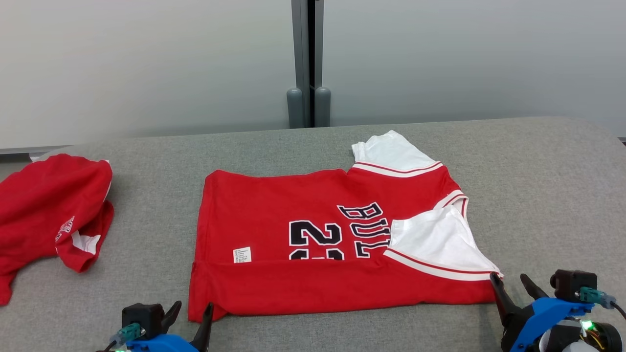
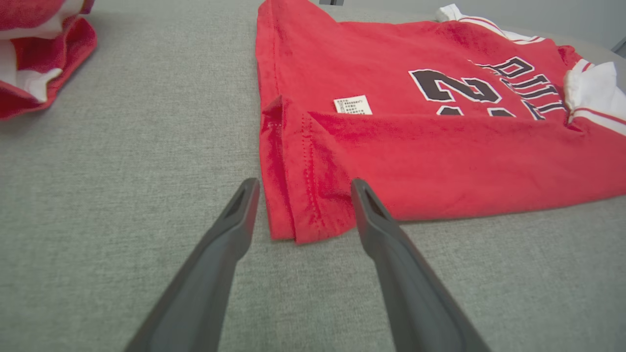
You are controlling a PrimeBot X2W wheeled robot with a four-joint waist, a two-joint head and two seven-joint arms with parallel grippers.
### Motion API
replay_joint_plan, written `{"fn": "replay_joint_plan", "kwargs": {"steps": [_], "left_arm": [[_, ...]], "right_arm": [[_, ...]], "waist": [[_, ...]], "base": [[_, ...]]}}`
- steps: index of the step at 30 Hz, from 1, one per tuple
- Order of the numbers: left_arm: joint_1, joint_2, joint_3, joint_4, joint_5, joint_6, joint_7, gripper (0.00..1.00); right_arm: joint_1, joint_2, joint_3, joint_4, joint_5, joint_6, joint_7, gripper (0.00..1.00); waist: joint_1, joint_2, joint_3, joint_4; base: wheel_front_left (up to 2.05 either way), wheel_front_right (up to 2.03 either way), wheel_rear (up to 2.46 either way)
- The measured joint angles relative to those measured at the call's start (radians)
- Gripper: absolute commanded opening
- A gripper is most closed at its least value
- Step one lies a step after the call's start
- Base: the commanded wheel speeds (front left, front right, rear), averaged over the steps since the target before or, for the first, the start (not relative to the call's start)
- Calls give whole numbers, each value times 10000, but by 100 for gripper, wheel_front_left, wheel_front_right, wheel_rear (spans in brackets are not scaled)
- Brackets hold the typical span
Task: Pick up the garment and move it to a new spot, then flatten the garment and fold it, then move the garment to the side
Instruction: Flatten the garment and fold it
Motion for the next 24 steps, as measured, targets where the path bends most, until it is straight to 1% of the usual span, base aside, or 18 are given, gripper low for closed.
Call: {"fn": "replay_joint_plan", "kwargs": {"steps": [4,8,12,18,19,20,21,22,23,24], "left_arm": [[-271,23,-136,299,-163,-155,621,100],[-545,25,-222,604,-311,-261,1248,100],[-881,54,-261,813,-374,-316,1653,100],[-1223,15,-483,1166,-621,-633,2489,100],[-1298,6,-479,1223,-686,-633,2615,100],[-1358,4,-476,1250,-715,-633,2679,100],[-1385,-2,-474,1266,-717,-635,2709,89],[-1401,-2,-472,1289,-744,-660,2709,62],[-1422,2,-462,1313,-803,-677,2723,26],[-1440,2,-466,1338,-832,-750,2752,0]], "right_arm": [[-502,86,52,775,138,0,443,100],[-888,167,370,1360,230,0,821,100],[-1188,205,606,1799,477,0,1049,100],[-1645,265,871,2339,779,2,1392,100],[-1708,263,966,2372,842,0,1446,91],[-1747,255,1053,2382,907,-2,1499,58],[-1762,245,1127,2387,976,-2,1499,47],[-1780,238,1200,2387,1060,-2,1498,28],[-1807,228,1294,2391,1141,-2,1494,0],[-1824,228,1400,2383,1235,0,1488,0]], "waist": [[0,0,93,19],[0,0,199,68],[0,0,328,79],[-1,-1,476,52],[-1,-1,491,42],[-1,-1,501,32],[-1,-1,508,24],[-1,-1,513,17],[0,-1,510,12],[0,1,503,8]], "base": [[0,0,0],[0,0,0],[0,0,0],[0,0,0],[0,0,0],[0,0,0],[0,0,0],[0,0,0],[0,0,0],[0,0,0]]}}
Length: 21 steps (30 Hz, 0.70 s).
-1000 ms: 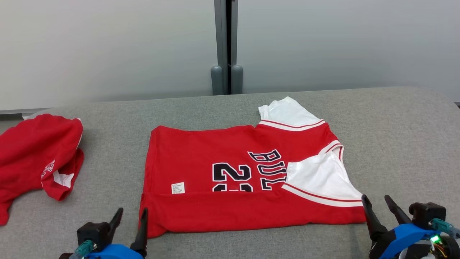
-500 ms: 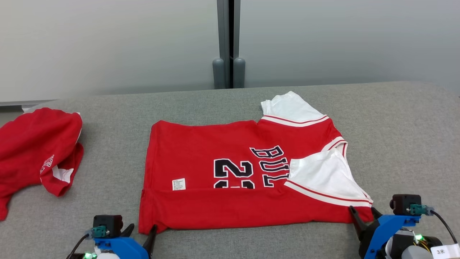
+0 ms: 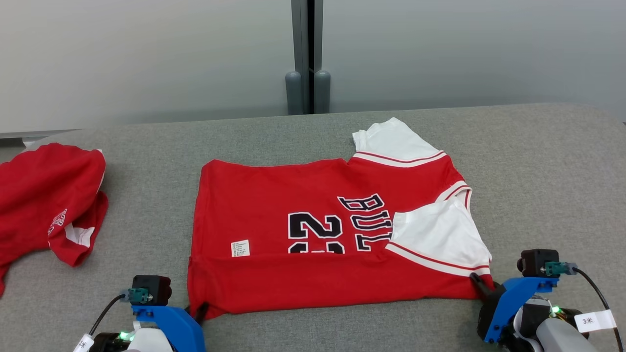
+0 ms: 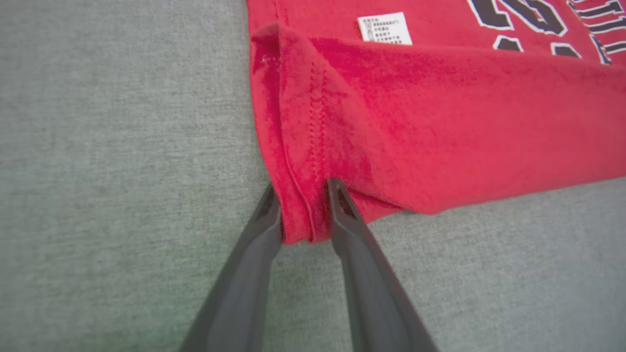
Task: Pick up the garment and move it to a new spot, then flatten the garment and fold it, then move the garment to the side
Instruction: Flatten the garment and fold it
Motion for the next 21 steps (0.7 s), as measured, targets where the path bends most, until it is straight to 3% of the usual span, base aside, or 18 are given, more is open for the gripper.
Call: {"fn": "replay_joint_plan", "kwargs": {"steps": [10,17,21], "left_arm": [[203,449,52,-535,-368,-219,328,0],[878,999,109,-1858,-579,23,894,0],[1412,1335,63,-2767,-798,228,1515,0]], "right_arm": [[124,-489,721,-479,953,10,2,0],[657,-1229,1018,-1538,1639,10,389,0],[1326,-1609,1279,-2433,2199,8,1298,0]], "waist": [[1,2,-209,59],[1,3,-414,117],[0,2,-507,146]], "base": [[0,0,0],[0,0,0],[0,0,0]]}}
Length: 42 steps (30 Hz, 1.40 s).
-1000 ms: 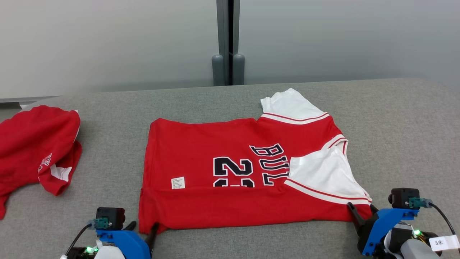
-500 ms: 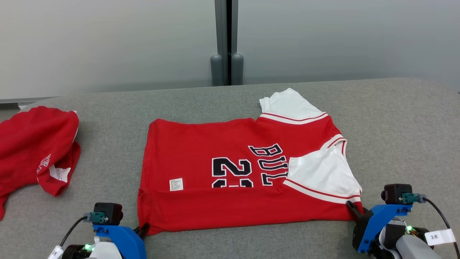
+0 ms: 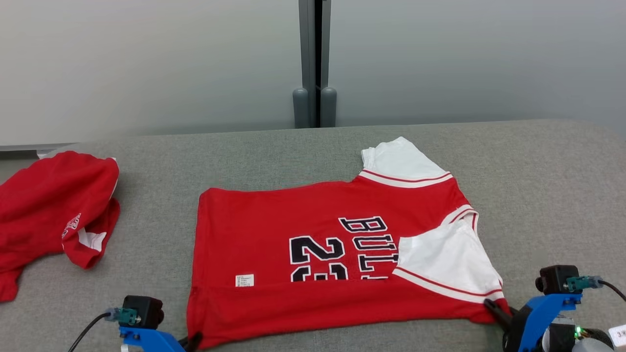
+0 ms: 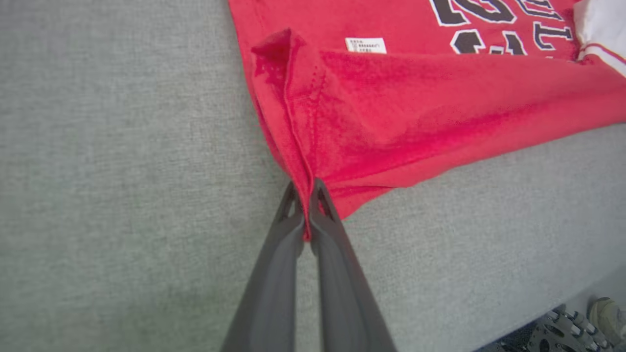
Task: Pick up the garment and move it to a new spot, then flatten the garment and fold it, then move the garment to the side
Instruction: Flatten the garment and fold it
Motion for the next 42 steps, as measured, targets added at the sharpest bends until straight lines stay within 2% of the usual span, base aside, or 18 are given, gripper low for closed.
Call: {"fn": "replay_joint_plan", "kwargs": {"steps": [8,13,16,17,18,19,20,25,30,37,42], "left_arm": [[1120,673,36,-1716,-462,709,1074,0],[1638,1089,142,-2516,-656,1051,1490,0],[1908,1206,173,-2861,-907,1227,1802,0],[1990,1216,165,-2915,-951,1266,1854,11],[2037,1216,159,-2951,-963,1289,1871,90],[2048,1216,146,-2961,-959,1333,1883,100],[2053,1220,117,-2949,-938,1373,1921,100],[2089,1187,54,-2926,-899,1452,1910,100],[1942,1290,148,-3037,-598,1444,1555,100],[991,1279,552,-3016,165,1340,244,100],[-60,1011,777,-2169,681,1053,-918,100]], "right_arm": [[1592,-909,-257,-2098,757,0,1703,0],[2271,-1099,-1014,-3053,704,4,2399,0],[2795,-1003,-1492,-3425,545,4,3323,0],[2940,-922,-1618,-3524,443,2,3473,0],[3024,-830,-1755,-3628,347,2,3570,36],[3080,-740,-1894,-3712,249,2,3701,62],[3131,-639,-2000,-3793,128,0,3820,100],[3364,-165,-2520,-4268,-408,-8,4113,100],[3414,6,-3235,-4821,-995,-8,4052,100],[2887,437,-4013,-5553,-1950,-8,2809,100],[1617,986,-4107,-5275,-2539,-8,1659,100]], "waist": [[0,0,-16,5],[0,-1,-29,-52],[0,-1,-82,-71],[-1,-1,-90,-75],[0,-1,-94,-79],[0,-2,-96,-86],[0,-1,-100,-95],[-1,-1,-123,-148],[0,-1,-122,-191],[0,-1,4,-225],[1,-1,370,-282]], "base": [[0,0,0],[0,0,0],[0,0,0],[0,0,0],[0,0,0],[0,0,0],[0,0,0],[0,0,0],[0,0,0],[0,0,0],[0,0,0]]}}
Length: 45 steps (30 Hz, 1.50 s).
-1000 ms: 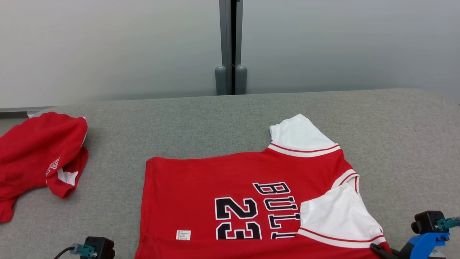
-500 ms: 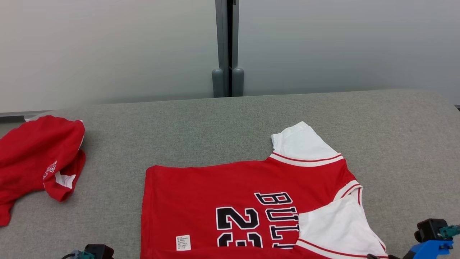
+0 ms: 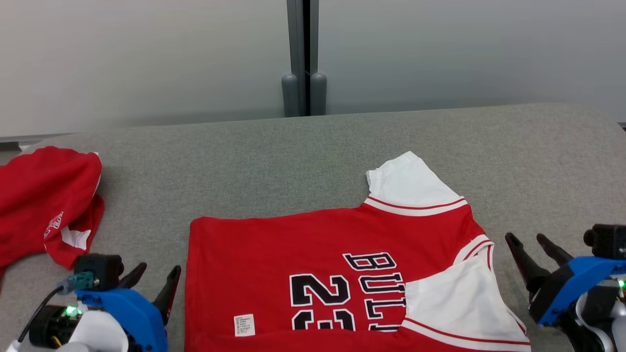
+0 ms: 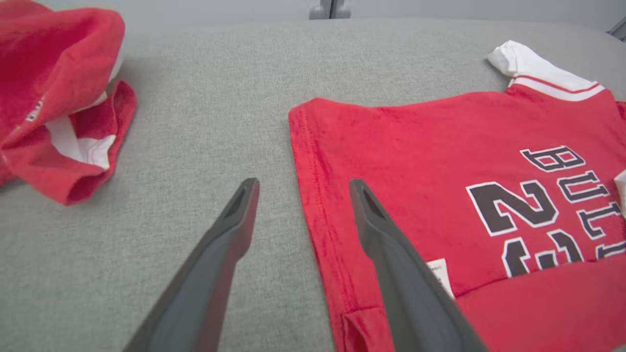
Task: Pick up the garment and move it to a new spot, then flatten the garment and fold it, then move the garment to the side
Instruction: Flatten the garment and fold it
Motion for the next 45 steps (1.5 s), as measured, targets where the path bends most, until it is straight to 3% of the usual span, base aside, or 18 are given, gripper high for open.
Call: {"fn": "replay_joint_plan", "kwargs": {"steps": [7,18,25,31,43,44,45], "left_arm": [[-1463,-604,-328,1559,274,-757,-416,100],[-3381,-1133,-715,2602,545,-1442,-510,100],[-4598,-1505,-1139,3126,617,-1724,-222,100],[-5246,-1818,-1580,3425,405,-1894,-23,100],[-6011,-1766,-2531,3615,-382,-1946,280,100],[-6038,-1732,-2594,3616,-441,-1946,278,100],[-6060,-1695,-2660,3626,-504,-1948,278,100]], "right_arm": [[-1730,151,757,1032,-305,0,-884,100],[-5302,-533,2303,3568,33,0,-1509,100],[-7341,-1064,3365,5670,211,0,-1538,100],[-8551,-1097,4176,7152,497,0,-1262,100],[-9751,-1127,5526,8564,1567,0,-90,100],[-9783,-1137,5682,8539,1664,-4,27,99],[-9785,-1139,5793,8500,1808,-4,86,67]], "waist": [[1,0,752,19],[2,1,2243,302],[2,2,3026,881],[1,1,3581,1292],[-2,-3,3974,1643],[-2,-3,3972,1634],[-2,-3,3964,1622]], "base": [[0,0,0],[0,0,0],[0,0,0],[0,0,0],[0,0,0],[0,0,0],[0,0,0]]}}
